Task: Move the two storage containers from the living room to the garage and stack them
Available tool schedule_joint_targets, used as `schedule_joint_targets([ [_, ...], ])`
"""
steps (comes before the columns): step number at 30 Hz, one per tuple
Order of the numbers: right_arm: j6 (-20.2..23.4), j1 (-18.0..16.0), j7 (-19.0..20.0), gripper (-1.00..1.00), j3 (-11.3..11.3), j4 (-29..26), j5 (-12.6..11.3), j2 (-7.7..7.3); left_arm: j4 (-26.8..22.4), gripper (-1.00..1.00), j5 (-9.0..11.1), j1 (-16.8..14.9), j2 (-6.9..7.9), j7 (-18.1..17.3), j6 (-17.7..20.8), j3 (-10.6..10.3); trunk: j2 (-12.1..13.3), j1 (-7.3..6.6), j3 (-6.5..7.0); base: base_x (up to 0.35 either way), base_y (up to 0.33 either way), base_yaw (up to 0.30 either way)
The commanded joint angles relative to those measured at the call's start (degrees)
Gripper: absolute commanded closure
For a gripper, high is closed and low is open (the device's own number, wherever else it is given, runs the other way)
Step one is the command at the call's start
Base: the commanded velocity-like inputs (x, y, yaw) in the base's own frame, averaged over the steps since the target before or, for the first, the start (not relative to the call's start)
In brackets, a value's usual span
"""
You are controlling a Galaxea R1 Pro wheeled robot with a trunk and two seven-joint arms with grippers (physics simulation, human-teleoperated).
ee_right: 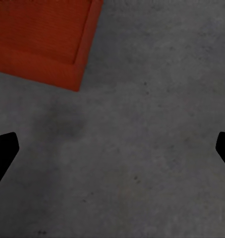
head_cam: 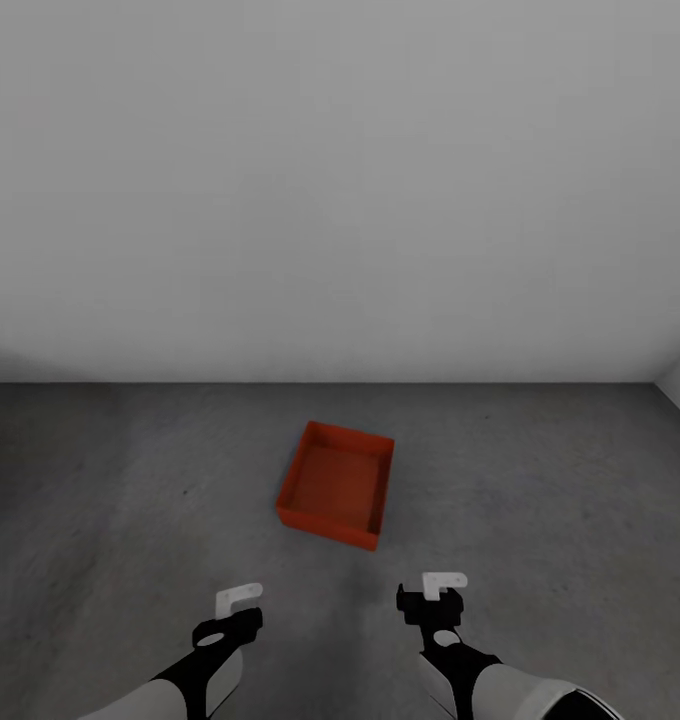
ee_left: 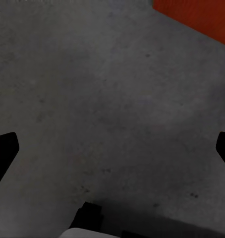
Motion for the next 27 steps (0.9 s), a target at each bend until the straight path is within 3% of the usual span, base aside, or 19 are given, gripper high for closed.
schedule_joint_targets([
  [1, -0.1, 0.0, -0.2, -1.00, 0.5, 0.1, -0.5, -0.02, 0.0, -1.00, 0.5, 0.0, 0.01, 0.1, -0.3, 0.0, 0.0, 0.00, -0.05, 0.000, 0.000, 0.000],
  [3, 0.0, -0.1, -0.1, -1.00, 0.5, 0.1, -0.4, -0.66, 0.1, -1.00, 0.4, -0.1, 0.16, 0.0, -0.3, 0.1, 0.0, 0.00, -0.05, 0.000, 0.000, 0.000],
  [5, 0.2, -0.1, 0.0, -1.00, 0.6, 0.1, -0.5, -3.27, 0.2, -1.00, 0.4, -0.1, 0.83, 0.1, -0.2, 0.1, 0.0, 0.00, -0.05, 0.000, 0.000, 0.000],
  [6, 0.4, -0.1, 0.1, -1.00, 0.6, 0.1, -0.5, -5.39, 0.2, -1.00, 0.5, -0.1, 1.83, 0.1, -0.1, 0.2, 0.0, 0.00, -0.05, 0.000, 0.000, 0.000],
  [7, 0.6, -0.1, 0.2, -1.00, 0.7, 0.1, -0.5, -6.40, 0.3, -1.00, 0.5, -0.1, 2.51, 0.1, 0.0, 0.2, 0.0, 0.00, -0.05, 0.000, 0.000, 0.000],
  [8, 1.0, -0.2, 0.2, -1.00, 0.7, 0.2, -0.5, -8.28, 0.5, -1.00, 0.7, -0.1, 4.09, 0.1, 0.2, 0.2, 0.0, 0.00, -0.05, 0.000, 0.000, 0.000],
  [11, 2.8, -0.5, 0.5, -1.00, 0.8, 1.3, -0.2, -11.55, 4.1, -1.00, 1.1, 0.0, 7.49, 0.0, 0.3, 0.1, 0.0, 0.00, -0.05, 0.000, 0.000, 0.000],
  [13, 4.4, -0.6, 0.6, -1.00, 0.9, 1.5, -0.1, -12.66, 5.7, -1.00, 1.4, 0.2, 8.95, -0.1, 0.3, 0.1, 0.0, 0.00, -0.05, 0.000, 0.000, 0.000],
  [14, 5.6, -0.5, 0.6, -1.00, 0.9, 1.7, -0.1, -13.08, 6.3, -1.00, 1.7, 0.3, 9.56, -0.1, 0.2, 0.1, 0.0, 0.00, -0.05, 0.000, 0.000, 0.000],
  [18, 11.6, 7.4, 0.7, -1.00, 1.1, 1.9, 0.1, -13.43, 7.2, -1.00, 2.1, 0.6, 10.39, -0.4, 0.2, 0.1, 0.0, 0.00, -0.05, 0.000, 0.000, 0.000],
  [20, 12.7, 10.6, 0.8, -1.00, 1.2, 1.9, 0.1, -13.26, 7.2, -1.00, 2.1, 0.9, 10.38, -0.4, 0.2, 0.1, 0.0, 0.00, -0.05, 0.000, 0.000, 0.000],
  [21, 13.2, 13.8, 0.8, -1.00, 1.2, 1.9, 0.2, -13.15, 7.2, -1.00, 2.1, 1.7, 10.30, -0.5, 0.2, 0.1, 0.0, 0.00, -0.05, 0.000, 0.000, 0.000],
  [27, 13.1, 21.3, 2.7, -1.00, 1.3, 1.9, 0.6, -12.87, 7.3, -1.00, 2.2, 4.9, 9.91, -0.6, 0.2, 0.1, 0.4, -0.22, 0.13, 0.000, 0.000, 0.000],
])
